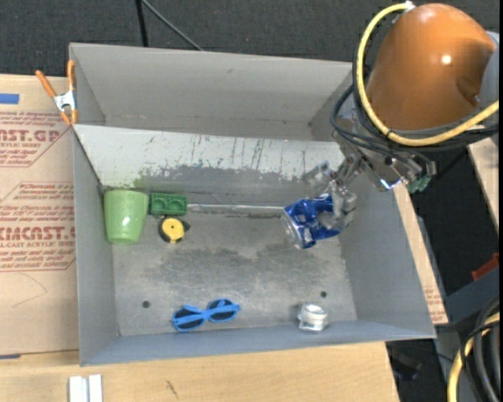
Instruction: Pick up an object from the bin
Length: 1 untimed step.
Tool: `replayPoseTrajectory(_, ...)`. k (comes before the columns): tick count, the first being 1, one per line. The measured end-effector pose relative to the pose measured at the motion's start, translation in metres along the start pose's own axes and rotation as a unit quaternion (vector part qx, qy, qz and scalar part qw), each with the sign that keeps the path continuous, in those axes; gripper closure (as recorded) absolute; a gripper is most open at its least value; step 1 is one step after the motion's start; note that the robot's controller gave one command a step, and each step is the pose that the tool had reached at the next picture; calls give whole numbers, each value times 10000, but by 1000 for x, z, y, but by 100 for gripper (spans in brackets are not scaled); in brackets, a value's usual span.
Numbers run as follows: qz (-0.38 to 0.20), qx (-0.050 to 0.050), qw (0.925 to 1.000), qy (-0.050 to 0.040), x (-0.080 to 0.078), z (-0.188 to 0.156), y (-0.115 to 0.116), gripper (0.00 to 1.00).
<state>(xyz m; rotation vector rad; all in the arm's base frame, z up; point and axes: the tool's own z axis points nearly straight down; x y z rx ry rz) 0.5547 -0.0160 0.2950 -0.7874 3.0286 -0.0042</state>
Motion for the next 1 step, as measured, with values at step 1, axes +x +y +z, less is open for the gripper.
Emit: replayPoseTrajectory(1,-60,-28,10000,38,6,-6,33,100)
